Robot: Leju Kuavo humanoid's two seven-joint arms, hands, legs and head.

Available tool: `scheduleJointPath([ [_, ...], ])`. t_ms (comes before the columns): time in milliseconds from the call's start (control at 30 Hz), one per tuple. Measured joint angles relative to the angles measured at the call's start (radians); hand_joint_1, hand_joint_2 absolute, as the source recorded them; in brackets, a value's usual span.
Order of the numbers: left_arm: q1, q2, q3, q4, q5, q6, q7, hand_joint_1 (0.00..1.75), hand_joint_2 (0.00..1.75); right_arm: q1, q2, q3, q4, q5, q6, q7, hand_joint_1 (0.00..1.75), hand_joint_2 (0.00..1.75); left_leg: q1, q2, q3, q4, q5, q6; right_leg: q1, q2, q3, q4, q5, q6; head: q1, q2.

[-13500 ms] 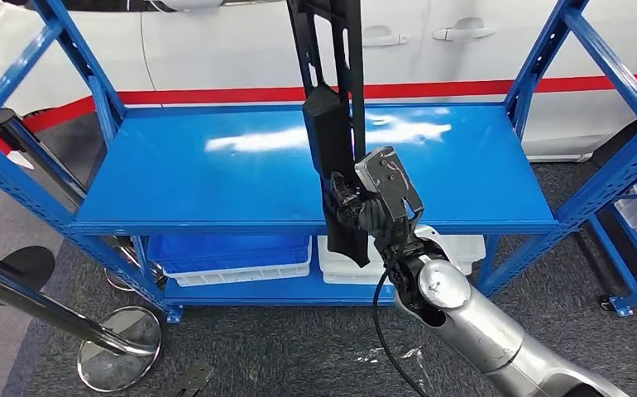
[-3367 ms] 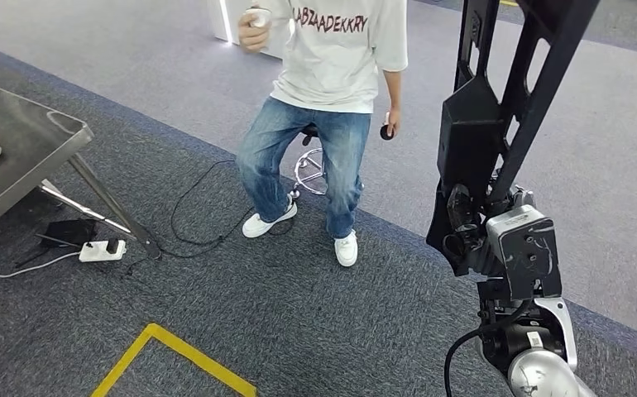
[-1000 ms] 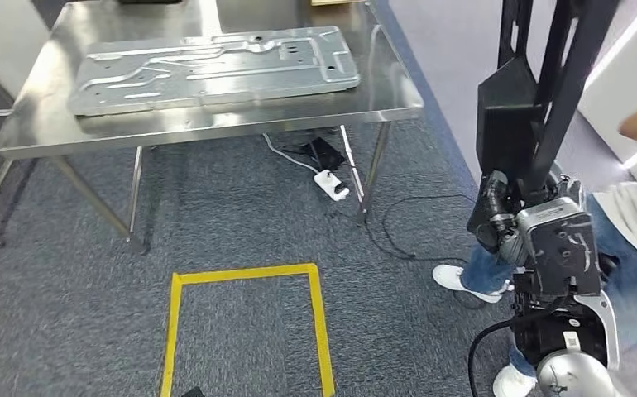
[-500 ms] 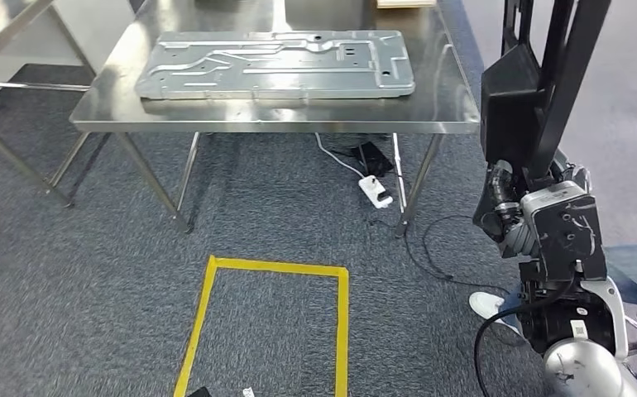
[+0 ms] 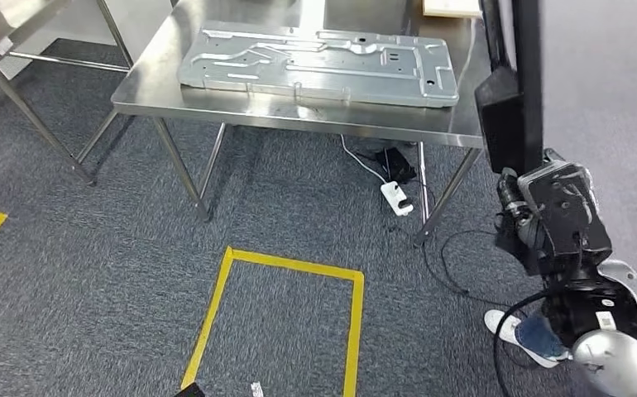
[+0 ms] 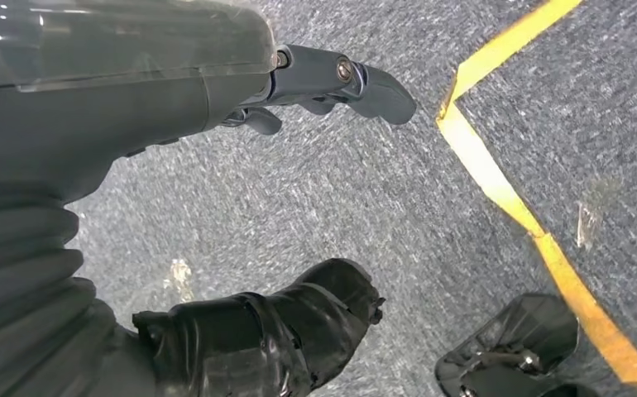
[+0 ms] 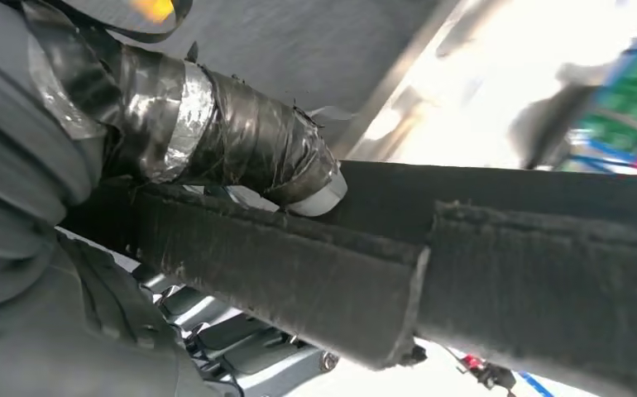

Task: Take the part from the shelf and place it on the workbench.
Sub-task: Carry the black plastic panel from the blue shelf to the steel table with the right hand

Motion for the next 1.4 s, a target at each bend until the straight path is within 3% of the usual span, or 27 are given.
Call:
scheduleJointPath([
  [33,0.001,0.002,0.002,0.000,0.006,-0.015,-0.004,0.00,1.75,0.009,-0.020,-0.014,0.006,0.029,0.040,0.029,1.75,1.75,0.000,-0.003,0.001,0.001,-0.002,0.002,0.000,0.004,-0.033,0.056,-0.014,0.002,0.000,0.000],
  [67,0.002,0.004,0.004,0.000,0.012,-0.032,-0.008,0.00,1.75,0.019,-0.041,-0.030,0.013,0.069,0.089,0.059,1.75,1.75,-0.001,-0.006,0.002,0.003,-0.004,0.004,0.000,0.005,-0.052,0.081,-0.009,0.003,0.000,0.000],
  [100,0.004,0.006,0.007,0.000,0.016,-0.050,-0.011,0.00,1.75,0.028,-0.063,-0.047,0.020,0.125,0.148,0.085,1.75,1.75,0.000,-0.009,0.003,0.006,-0.006,0.004,-0.001,0.006,-0.053,0.069,0.013,0.004,0.000,0.000],
  [200,0.007,0.009,0.015,0.000,0.022,-0.089,-0.017,0.00,1.75,0.048,-0.122,-0.109,0.032,0.332,0.379,0.125,1.75,1.75,-0.001,-0.019,0.004,0.021,-0.019,-0.003,-0.003,0.008,0.017,-0.108,0.110,0.002,0.001,0.000],
  [267,0.007,0.012,0.017,0.000,0.020,-0.098,-0.018,0.00,1.75,0.062,-0.151,-0.147,0.036,0.417,0.506,0.131,1.75,1.75,-0.005,-0.024,0.000,0.027,-0.022,-0.012,0.000,0.011,0.045,-0.167,0.122,-0.005,0.000,0.000],
  [333,0.008,0.015,0.019,0.000,0.019,-0.102,-0.017,0.00,1.75,0.075,-0.172,-0.177,0.041,0.441,0.569,0.132,1.75,1.75,-0.007,-0.027,-0.002,0.025,-0.020,-0.020,0.001,0.011,0.048,-0.170,0.122,-0.015,-0.001,0.000],
  [400,0.009,0.017,0.019,0.000,0.018,-0.099,-0.021,0.00,1.75,0.079,-0.189,-0.201,0.044,0.443,0.637,0.132,1.75,1.75,-0.006,-0.021,-0.010,0.045,-0.036,-0.029,-0.004,0.010,0.051,-0.175,0.125,-0.027,-0.003,0.000],
  [433,0.008,0.018,0.019,0.000,0.018,-0.096,-0.024,0.00,1.75,0.080,-0.198,-0.213,0.045,0.444,0.686,0.132,1.75,1.75,-0.006,-0.017,-0.025,0.081,-0.058,-0.034,-0.007,0.009,0.053,-0.177,0.126,-0.033,-0.004,0.000],
  [533,0.005,0.020,0.020,0.000,0.018,-0.088,-0.031,0.00,1.75,0.089,-0.220,-0.236,0.047,0.463,0.814,0.132,1.75,1.75,-0.003,-0.008,-0.112,0.263,-0.138,-0.044,-0.006,0.005,0.055,-0.177,0.124,-0.041,-0.007,0.000],
  [567,0.006,0.020,0.020,0.000,0.018,-0.087,-0.033,0.00,1.75,0.092,-0.226,-0.239,0.047,0.479,0.833,0.132,1.75,1.75,-0.003,-0.007,-0.129,0.297,-0.142,-0.044,-0.005,0.004,0.056,-0.177,0.123,-0.042,-0.007,0.000],
  [600,0.006,0.020,0.020,0.000,0.017,-0.086,-0.034,0.00,1.75,0.093,-0.231,-0.241,0.047,0.499,0.846,0.132,1.75,1.75,-0.003,-0.007,-0.130,0.294,-0.127,-0.043,-0.005,0.004,0.056,-0.176,0.122,-0.043,-0.007,0.000],
  [667,0.004,0.020,0.020,0.000,0.013,-0.084,-0.037,0.00,1.75,0.092,-0.243,-0.243,0.042,0.546,0.854,0.132,1.75,1.75,-0.004,-0.005,-0.079,0.186,-0.061,-0.035,-0.004,0.004,0.061,-0.175,0.119,-0.041,-0.007,0.000],
  [733,0.000,0.021,0.020,0.000,0.010,-0.081,-0.039,0.00,1.75,0.090,-0.252,-0.243,0.032,0.590,0.851,0.132,1.75,1.75,-0.008,-0.002,-0.020,0.067,-0.022,-0.024,-0.001,0.004,0.062,-0.174,0.115,-0.035,-0.007,0.000],
  [767,-0.002,0.021,0.020,0.000,0.008,-0.080,-0.041,0.00,1.75,0.088,-0.256,-0.243,0.027,0.606,0.849,0.132,1.75,1.75,-0.011,-0.002,-0.006,0.036,-0.020,-0.019,0.001,0.004,0.062,-0.174,0.115,-0.030,-0.006,0.000],
  [900,-0.002,0.021,0.020,0.000,0.007,-0.079,-0.043,0.00,1.75,0.084,-0.271,-0.242,0.009,0.630,0.846,0.132,1.75,1.75,-0.009,-0.005,0.014,0.006,-0.027,-0.002,-0.001,0.004,0.061,-0.173,0.107,-0.005,-0.004,0.000],
  [967,-0.001,0.021,0.020,-0.001,0.007,-0.081,-0.044,0.00,1.75,0.076,-0.275,-0.240,0.002,0.635,0.845,0.132,1.75,1.75,-0.006,-0.005,0.032,-0.007,-0.029,0.008,-0.002,0.006,0.021,-0.092,0.076,0.000,0.000,0.000],
  [1033,0.000,0.021,0.020,-0.001,0.008,-0.083,-0.045,0.00,1.75,0.069,-0.276,-0.234,-0.002,0.640,0.845,0.132,1.75,1.75,-0.007,-0.005,0.045,-0.008,-0.037,0.014,-0.002,0.008,-0.055,0.037,0.037,0.003,0.003,0.000],
  [1067,0.001,0.021,0.020,-0.001,0.008,-0.084,-0.045,0.00,1.75,0.069,-0.276,-0.230,-0.003,0.642,0.844,0.132,1.75,1.75,-0.007,-0.005,0.052,-0.007,-0.044,0.015,-0.002,0.008,-0.086,0.080,0.035,0.004,0.003,0.000],
  [1100,0.003,0.021,0.020,-0.001,0.007,-0.084,-0.045,0.00,1.75,0.068,-0.276,-0.225,-0.005,0.644,0.844,0.132,1.75,1.75,-0.008,-0.006,0.061,-0.007,-0.051,0.014,-0.002,0.008,-0.101,0.088,0.053,0.005,0.003,0.000],
  [1133,0.004,0.021,0.020,-0.001,0.007,-0.084,-0.045,0.00,1.75,0.067,-0.276,-0.221,-0.007,0.647,0.844,0.132,1.75,1.75,-0.008,-0.007,0.073,-0.007,-0.060,0.013,-0.003,0.008,-0.097,0.056,0.090,0.005,0.003,0.000],
  [1200,0.006,0.020,0.020,-0.001,0.007,-0.084,-0.045,0.00,1.75,0.061,-0.277,-0.214,-0.012,0.657,0.843,0.132,1.75,1.75,-0.008,-0.010,0.095,-0.007,-0.080,0.006,-0.005,0.008,-0.050,-0.072,0.172,0.002,0.003,0.000],
  [1233,0.005,0.019,0.020,-0.001,0.006,-0.084,-0.045,0.00,1.75,0.056,-0.277,-0.211,-0.015,0.660,0.842,0.132,1.75,1.75,-0.009,-0.010,0.102,-0.006,-0.090,0.001,-0.002,0.008,-0.024,-0.129,0.188,-0.002,0.004,0.000],
  [1333,0.003,0.019,0.020,-0.001,0.005,-0.082,-0.044,0.00,1.75,0.049,-0.281,-0.201,-0.024,0.667,0.839,0.132,1.75,1.75,-0.013,-0.010,0.111,-0.011,-0.107,-0.015,0.006,0.011,0.006,-0.174,0.164,-0.020,0.004,0.000],
  [1400,0.002,0.019,0.020,-0.003,0.003,-0.081,-0.044,0.00,1.75,0.046,-0.283,-0.196,-0.030,0.671,0.838,0.132,1.75,1.75,-0.013,-0.008,0.124,-0.011,-0.119,-0.026,-0.001,0.013,0.024,-0.180,0.150,-0.033,0.003,0.000],
])
